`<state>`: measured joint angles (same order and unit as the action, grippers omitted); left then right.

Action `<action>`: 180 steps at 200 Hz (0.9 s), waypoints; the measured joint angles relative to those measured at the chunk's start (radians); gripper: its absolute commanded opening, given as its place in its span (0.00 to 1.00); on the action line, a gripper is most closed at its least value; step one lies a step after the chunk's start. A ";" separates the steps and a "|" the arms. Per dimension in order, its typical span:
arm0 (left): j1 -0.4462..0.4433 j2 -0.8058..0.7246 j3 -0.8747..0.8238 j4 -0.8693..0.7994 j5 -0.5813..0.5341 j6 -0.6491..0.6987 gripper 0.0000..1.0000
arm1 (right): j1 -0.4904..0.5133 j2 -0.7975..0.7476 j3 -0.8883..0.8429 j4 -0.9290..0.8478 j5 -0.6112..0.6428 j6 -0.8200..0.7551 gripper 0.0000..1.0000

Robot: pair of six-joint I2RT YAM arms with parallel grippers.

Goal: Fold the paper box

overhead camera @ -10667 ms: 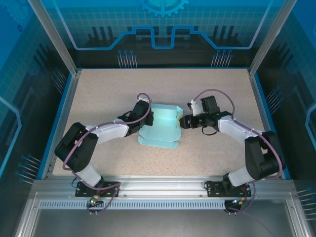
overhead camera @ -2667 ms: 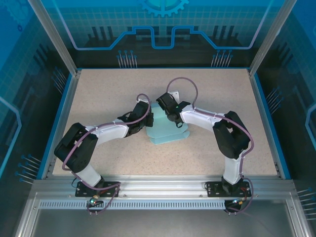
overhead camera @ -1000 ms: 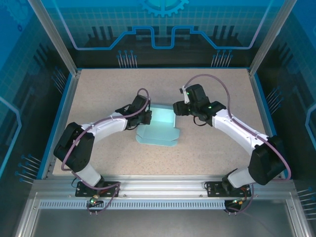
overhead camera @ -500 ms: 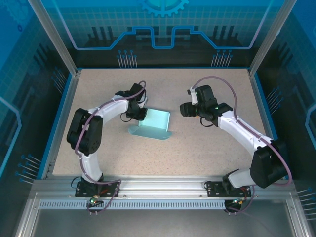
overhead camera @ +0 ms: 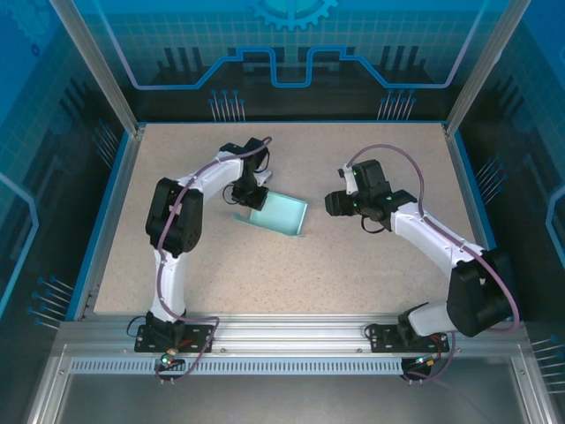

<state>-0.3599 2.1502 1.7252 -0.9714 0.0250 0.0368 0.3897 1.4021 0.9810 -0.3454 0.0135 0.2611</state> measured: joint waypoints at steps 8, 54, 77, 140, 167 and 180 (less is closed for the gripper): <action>0.000 0.014 0.016 -0.005 0.004 0.000 0.22 | 0.000 0.000 0.000 0.001 0.000 0.000 0.63; 0.000 0.060 0.088 -0.023 0.037 0.016 0.40 | -0.006 0.000 0.000 0.011 -0.008 0.000 0.63; 0.000 0.060 0.127 -0.021 0.051 0.015 0.46 | -0.010 0.003 0.000 0.015 -0.019 -0.001 0.64; 0.016 0.012 0.135 0.053 0.058 0.003 0.55 | -0.050 0.141 0.048 0.018 -0.078 0.011 0.63; 0.040 -0.074 0.095 0.120 0.043 -0.013 0.56 | -0.050 0.211 0.092 0.019 -0.108 0.019 0.63; 0.054 -0.111 0.074 0.150 0.040 -0.020 0.56 | -0.050 0.232 0.101 0.023 -0.117 0.023 0.63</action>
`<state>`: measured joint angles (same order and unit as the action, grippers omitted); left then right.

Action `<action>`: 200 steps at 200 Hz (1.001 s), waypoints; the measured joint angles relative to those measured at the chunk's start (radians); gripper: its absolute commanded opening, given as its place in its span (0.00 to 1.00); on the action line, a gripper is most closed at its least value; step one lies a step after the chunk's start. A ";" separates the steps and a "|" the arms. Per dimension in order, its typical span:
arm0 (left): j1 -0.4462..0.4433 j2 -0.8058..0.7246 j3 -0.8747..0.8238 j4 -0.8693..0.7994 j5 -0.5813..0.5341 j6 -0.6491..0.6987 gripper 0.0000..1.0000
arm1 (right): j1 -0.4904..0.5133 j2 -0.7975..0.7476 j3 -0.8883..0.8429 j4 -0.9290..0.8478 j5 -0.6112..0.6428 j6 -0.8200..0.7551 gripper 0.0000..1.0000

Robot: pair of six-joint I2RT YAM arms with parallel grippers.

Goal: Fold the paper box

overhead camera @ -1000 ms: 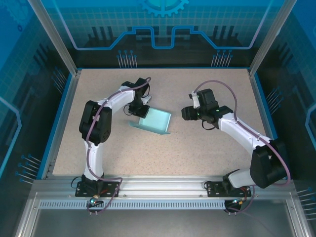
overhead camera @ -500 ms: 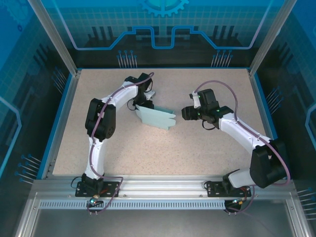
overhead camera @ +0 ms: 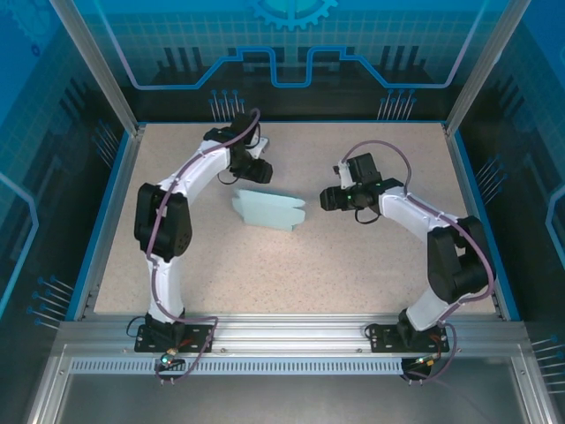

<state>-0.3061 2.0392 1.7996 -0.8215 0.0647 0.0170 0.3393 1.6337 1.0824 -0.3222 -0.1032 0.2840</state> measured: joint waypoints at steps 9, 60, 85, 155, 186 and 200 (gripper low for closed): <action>0.010 -0.020 -0.014 0.021 0.000 -0.005 0.56 | 0.000 0.008 0.002 0.002 -0.006 0.003 0.63; 0.032 -0.039 -0.079 0.095 -0.014 -0.023 0.57 | 0.000 0.020 0.003 0.002 -0.014 0.003 0.63; 0.039 -0.096 -0.175 0.163 -0.039 -0.051 0.57 | 0.000 0.032 0.019 0.000 -0.014 0.003 0.63; 0.140 -0.595 -0.577 0.430 -0.176 -0.201 0.59 | 0.066 0.049 0.050 0.002 -0.018 -0.005 0.62; 0.140 -0.761 -0.779 0.465 -0.220 -0.266 0.58 | 0.098 0.049 0.043 0.024 -0.065 0.003 0.62; 0.140 -0.822 -0.870 0.460 -0.238 -0.287 0.57 | 0.103 0.049 0.037 0.032 -0.082 0.006 0.62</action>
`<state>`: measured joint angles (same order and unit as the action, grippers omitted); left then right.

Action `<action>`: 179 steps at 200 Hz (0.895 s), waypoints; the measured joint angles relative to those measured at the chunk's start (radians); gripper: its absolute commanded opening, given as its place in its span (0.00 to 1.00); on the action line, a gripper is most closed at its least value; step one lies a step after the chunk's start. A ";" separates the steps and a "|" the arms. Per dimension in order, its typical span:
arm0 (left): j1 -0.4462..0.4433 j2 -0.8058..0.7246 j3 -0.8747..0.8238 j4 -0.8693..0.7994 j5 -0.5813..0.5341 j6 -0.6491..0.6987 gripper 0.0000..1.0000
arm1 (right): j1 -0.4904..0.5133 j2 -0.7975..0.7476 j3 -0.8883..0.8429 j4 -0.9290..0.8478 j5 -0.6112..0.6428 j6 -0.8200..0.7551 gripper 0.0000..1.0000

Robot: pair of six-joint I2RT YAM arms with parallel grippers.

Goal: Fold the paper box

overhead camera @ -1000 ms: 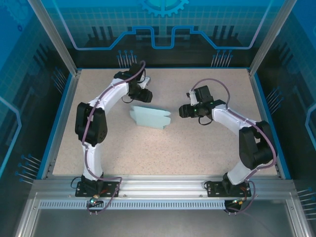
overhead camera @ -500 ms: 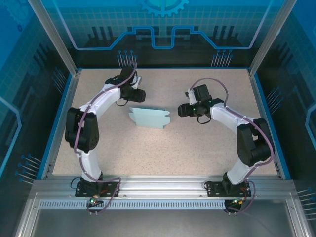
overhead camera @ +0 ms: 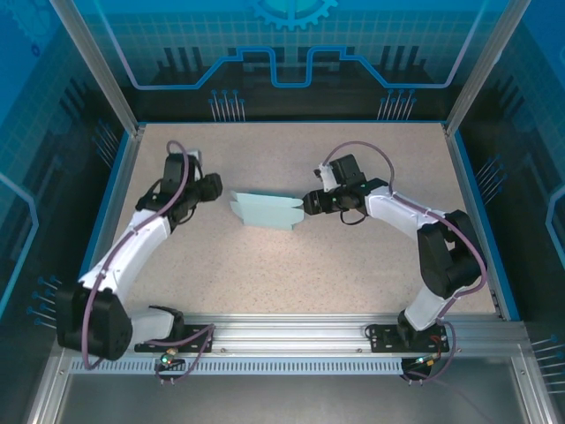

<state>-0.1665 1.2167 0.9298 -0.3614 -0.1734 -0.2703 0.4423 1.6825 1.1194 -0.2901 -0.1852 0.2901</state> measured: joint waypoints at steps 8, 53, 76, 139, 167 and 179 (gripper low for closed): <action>0.000 -0.028 -0.042 -0.007 -0.004 -0.015 0.56 | 0.001 0.000 -0.003 0.002 -0.006 0.001 0.62; -0.011 -0.060 -0.195 0.026 0.079 -0.109 0.54 | 0.003 -0.002 -0.022 0.013 -0.014 0.005 0.62; -0.032 0.001 -0.214 0.081 0.137 -0.151 0.54 | 0.004 -0.005 -0.035 0.016 -0.018 0.008 0.61; -0.057 0.155 -0.206 0.244 0.190 -0.205 0.53 | 0.011 -0.053 -0.092 0.034 -0.034 0.029 0.61; -0.061 0.206 -0.178 0.278 0.198 -0.214 0.53 | 0.011 -0.058 -0.110 0.049 -0.040 0.039 0.61; -0.064 0.230 -0.159 0.291 0.202 -0.219 0.53 | 0.011 -0.059 -0.119 0.054 -0.041 0.043 0.61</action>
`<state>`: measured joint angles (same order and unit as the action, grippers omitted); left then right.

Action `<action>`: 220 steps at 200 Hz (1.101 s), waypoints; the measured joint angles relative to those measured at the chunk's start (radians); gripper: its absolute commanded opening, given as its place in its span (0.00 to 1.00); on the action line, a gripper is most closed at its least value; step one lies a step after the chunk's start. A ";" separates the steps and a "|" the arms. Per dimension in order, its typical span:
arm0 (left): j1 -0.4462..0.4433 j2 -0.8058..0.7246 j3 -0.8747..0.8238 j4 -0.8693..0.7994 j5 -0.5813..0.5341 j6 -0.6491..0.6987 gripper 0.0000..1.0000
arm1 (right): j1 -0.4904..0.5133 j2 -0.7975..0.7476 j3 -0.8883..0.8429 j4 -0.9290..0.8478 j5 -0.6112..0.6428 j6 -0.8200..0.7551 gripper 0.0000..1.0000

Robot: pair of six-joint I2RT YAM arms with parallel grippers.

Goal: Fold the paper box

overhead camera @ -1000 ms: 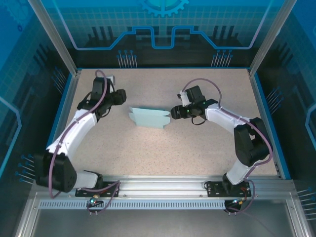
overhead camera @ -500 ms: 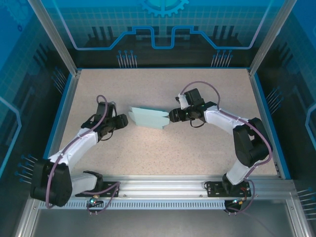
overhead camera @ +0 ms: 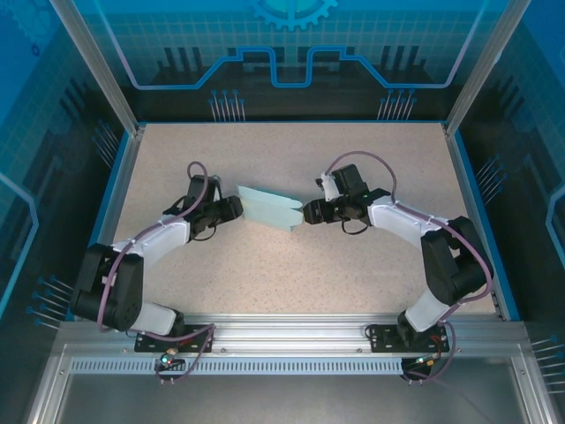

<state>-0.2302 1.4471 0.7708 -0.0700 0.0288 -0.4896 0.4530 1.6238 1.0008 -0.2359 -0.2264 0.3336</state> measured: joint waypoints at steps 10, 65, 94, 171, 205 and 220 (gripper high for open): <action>-0.003 0.019 0.016 0.007 0.005 -0.003 0.53 | 0.000 -0.003 -0.008 0.002 0.000 0.003 0.61; -0.038 0.163 0.141 0.035 0.027 -0.003 0.53 | 0.000 -0.044 -0.040 0.028 0.000 0.022 0.61; -0.067 0.261 0.237 0.048 0.042 -0.003 0.53 | 0.001 -0.058 -0.066 0.049 -0.003 0.040 0.61; -0.113 0.471 0.497 0.040 0.099 0.003 0.54 | 0.075 -0.067 -0.099 0.119 -0.011 0.112 0.60; -0.109 0.538 0.617 -0.005 0.117 0.045 0.55 | 0.088 -0.067 -0.099 0.148 -0.010 0.127 0.61; -0.097 0.538 0.629 -0.013 0.124 0.054 0.55 | 0.087 -0.068 -0.099 0.143 0.009 0.126 0.61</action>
<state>-0.3275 1.9850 1.4002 -0.0830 0.1528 -0.4355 0.5400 1.5555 0.9020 -0.0933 -0.2173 0.4591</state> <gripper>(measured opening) 0.547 0.605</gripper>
